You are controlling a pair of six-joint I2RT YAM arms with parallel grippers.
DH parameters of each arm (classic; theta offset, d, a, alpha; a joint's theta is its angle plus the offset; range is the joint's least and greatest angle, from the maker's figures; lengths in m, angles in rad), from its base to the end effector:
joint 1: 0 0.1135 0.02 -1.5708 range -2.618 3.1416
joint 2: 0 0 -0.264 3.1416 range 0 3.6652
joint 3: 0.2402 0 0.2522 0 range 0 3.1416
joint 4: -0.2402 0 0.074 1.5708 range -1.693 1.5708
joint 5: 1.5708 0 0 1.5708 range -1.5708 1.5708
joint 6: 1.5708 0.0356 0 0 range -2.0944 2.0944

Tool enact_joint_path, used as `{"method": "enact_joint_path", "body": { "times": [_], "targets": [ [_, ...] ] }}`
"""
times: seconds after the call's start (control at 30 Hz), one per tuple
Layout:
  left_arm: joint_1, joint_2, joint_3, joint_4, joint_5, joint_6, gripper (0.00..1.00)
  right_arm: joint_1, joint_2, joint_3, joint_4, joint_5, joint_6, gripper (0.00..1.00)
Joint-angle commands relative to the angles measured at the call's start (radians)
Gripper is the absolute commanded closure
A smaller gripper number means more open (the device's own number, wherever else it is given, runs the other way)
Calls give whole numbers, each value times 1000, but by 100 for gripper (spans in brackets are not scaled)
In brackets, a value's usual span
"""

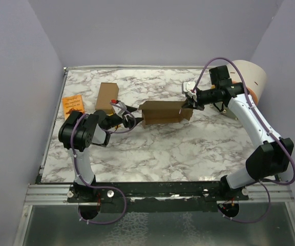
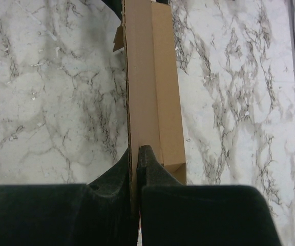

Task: Fold the paper box

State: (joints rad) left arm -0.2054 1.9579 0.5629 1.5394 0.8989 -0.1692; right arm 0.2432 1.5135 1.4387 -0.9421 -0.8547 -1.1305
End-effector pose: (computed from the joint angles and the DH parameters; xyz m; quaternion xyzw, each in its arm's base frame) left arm 0.3044 -0.0919 0.1411 0.3392 0.5832 -0.4061 0.6163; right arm 0.2894 0.0995 0.3358 -0.6427 0.6050 0.2533 0.3959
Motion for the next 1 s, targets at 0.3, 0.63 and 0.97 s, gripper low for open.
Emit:
{"method": "enact_joint_path", "body": {
  "times": [0.3, 0.63, 0.97],
  "targets": [
    [-67, 9, -4, 181, -117, 129, 35, 4, 28, 11, -70, -35, 15, 99],
    [-115, 2, -41, 194, -286, 183, 44, 5, 29, -4, -70, -47, 15, 99],
    [-149, 34, -33, 242, -359, 201, 44, 10, 43, -16, -5, 21, 88, 99]
  ]
}}
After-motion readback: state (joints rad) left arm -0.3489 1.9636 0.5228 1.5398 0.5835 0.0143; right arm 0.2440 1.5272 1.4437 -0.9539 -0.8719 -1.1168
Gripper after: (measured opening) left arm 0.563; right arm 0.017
